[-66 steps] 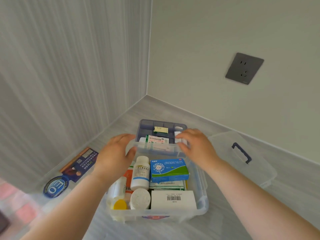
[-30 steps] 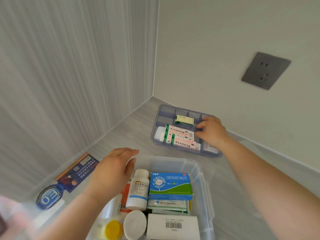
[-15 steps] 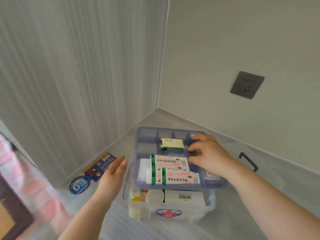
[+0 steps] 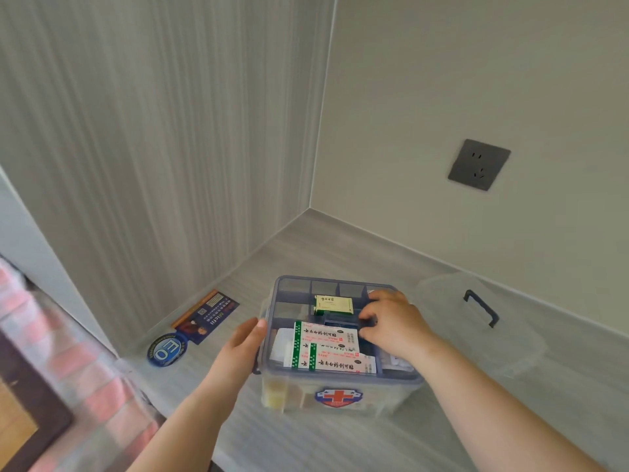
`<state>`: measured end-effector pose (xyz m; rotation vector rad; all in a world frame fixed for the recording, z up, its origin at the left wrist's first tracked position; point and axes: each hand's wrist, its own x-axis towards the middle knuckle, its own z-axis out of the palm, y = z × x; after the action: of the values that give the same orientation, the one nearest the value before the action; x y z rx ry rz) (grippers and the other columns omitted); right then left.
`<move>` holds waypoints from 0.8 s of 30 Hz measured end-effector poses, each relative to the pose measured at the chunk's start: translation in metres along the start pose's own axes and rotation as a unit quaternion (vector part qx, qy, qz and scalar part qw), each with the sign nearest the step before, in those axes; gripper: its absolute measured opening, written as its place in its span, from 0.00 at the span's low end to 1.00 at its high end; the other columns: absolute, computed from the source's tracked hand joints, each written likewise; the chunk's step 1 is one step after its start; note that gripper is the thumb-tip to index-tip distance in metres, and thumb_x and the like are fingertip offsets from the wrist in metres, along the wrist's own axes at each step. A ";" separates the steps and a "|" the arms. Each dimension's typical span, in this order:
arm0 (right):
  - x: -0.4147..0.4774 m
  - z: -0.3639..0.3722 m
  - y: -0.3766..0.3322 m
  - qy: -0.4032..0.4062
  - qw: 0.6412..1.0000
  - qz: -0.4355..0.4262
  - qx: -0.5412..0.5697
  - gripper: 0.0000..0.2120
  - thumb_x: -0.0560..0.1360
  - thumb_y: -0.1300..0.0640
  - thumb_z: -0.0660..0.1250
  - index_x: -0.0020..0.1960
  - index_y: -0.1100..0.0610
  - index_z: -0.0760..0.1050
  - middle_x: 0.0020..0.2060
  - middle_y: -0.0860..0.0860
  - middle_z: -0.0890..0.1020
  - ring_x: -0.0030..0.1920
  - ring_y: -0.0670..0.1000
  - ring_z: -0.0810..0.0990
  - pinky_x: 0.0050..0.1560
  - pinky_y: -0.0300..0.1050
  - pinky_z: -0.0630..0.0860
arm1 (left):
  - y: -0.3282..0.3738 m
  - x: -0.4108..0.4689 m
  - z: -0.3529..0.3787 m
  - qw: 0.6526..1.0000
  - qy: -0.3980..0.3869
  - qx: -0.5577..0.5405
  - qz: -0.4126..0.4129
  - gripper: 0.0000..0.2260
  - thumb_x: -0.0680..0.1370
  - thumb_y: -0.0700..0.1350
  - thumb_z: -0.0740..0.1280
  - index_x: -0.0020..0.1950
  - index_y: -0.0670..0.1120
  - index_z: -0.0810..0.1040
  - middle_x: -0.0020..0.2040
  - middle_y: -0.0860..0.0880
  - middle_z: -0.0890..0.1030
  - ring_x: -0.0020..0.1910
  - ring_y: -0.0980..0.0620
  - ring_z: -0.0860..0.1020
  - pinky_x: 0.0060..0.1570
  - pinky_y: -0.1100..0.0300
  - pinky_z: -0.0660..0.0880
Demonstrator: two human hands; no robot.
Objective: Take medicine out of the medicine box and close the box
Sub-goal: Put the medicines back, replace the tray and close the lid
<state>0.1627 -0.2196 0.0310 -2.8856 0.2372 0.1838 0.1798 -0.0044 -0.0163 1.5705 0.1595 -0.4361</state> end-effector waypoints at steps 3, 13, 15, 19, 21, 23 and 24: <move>-0.002 0.006 0.001 0.013 1.000 -0.001 -0.002 0.16 0.73 0.53 0.63 0.60 0.50 0.73 0.71 0.52 0.63 0.71 0.54 0.58 0.69 0.52 0.57 | -0.002 0.002 -0.002 1.000 -0.008 -0.023 -0.017 0.24 0.77 0.50 0.61 0.70 0.45 0.61 0.63 0.44 0.73 0.55 0.45 0.73 0.51 0.54 0.70; -0.025 0.026 0.016 0.172 0.946 0.186 0.204 0.36 0.71 0.50 0.66 0.72 0.56 0.52 0.74 0.56 0.55 0.73 0.57 0.55 0.71 0.54 0.56 | 0.011 0.005 -0.006 0.997 0.022 0.055 0.052 0.35 0.68 0.39 0.73 0.70 0.47 0.60 0.55 0.48 0.75 0.51 0.47 0.75 0.45 0.56 0.73; -0.028 0.026 0.022 0.137 0.905 0.239 0.323 0.36 0.72 0.53 0.66 0.72 0.59 0.50 0.73 0.58 0.56 0.72 0.58 0.57 0.70 0.52 0.58 | 0.011 0.002 0.002 0.991 0.036 0.097 0.083 0.35 0.69 0.38 0.72 0.71 0.47 0.59 0.54 0.51 0.72 0.50 0.50 0.73 0.43 0.63 0.72; -0.026 0.029 0.026 0.108 0.819 0.292 0.482 0.33 0.73 0.59 0.64 0.72 0.62 0.50 0.69 0.61 0.65 0.63 0.58 0.69 0.62 0.49 0.66 | 0.003 -0.004 0.016 0.994 0.060 0.038 0.086 0.23 0.74 0.34 0.64 0.68 0.45 0.65 0.59 0.47 0.77 0.48 0.49 0.77 0.41 0.63 0.73; -0.024 0.032 0.029 0.106 0.788 0.322 0.513 0.32 0.72 0.59 0.64 0.71 0.63 0.53 0.68 0.61 0.67 0.63 0.59 0.70 0.61 0.50 0.67 | 0.002 -0.006 0.020 0.995 0.067 -0.021 0.072 0.21 0.75 0.33 0.61 0.67 0.46 0.67 0.55 0.47 0.78 0.45 0.51 0.78 0.42 0.60 0.74; -0.025 0.033 0.030 0.078 0.765 0.348 0.536 0.27 0.71 0.56 0.64 0.66 0.65 0.62 0.61 0.63 0.74 0.58 0.60 0.75 0.52 0.47 0.70 | 0.001 -0.007 0.023 0.994 0.074 -0.029 0.078 0.20 0.76 0.32 0.59 0.62 0.52 0.71 0.45 0.52 0.80 0.41 0.57 0.78 0.36 0.63 0.73; -0.026 0.031 0.028 0.052 0.756 0.352 0.549 0.22 0.71 0.55 0.64 0.61 0.65 0.68 0.52 0.62 0.79 0.50 0.59 0.78 0.44 0.44 0.72 | 0.001 -0.007 0.024 0.994 0.074 -0.021 0.083 0.20 0.76 0.32 0.59 0.56 0.56 0.72 0.40 0.57 0.80 0.38 0.59 0.78 0.33 0.65 0.73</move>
<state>0.1293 -0.2353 -0.0014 -1.5168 1.0410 -0.0151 0.1697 -0.0266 -0.0124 1.5601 0.1506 -0.1854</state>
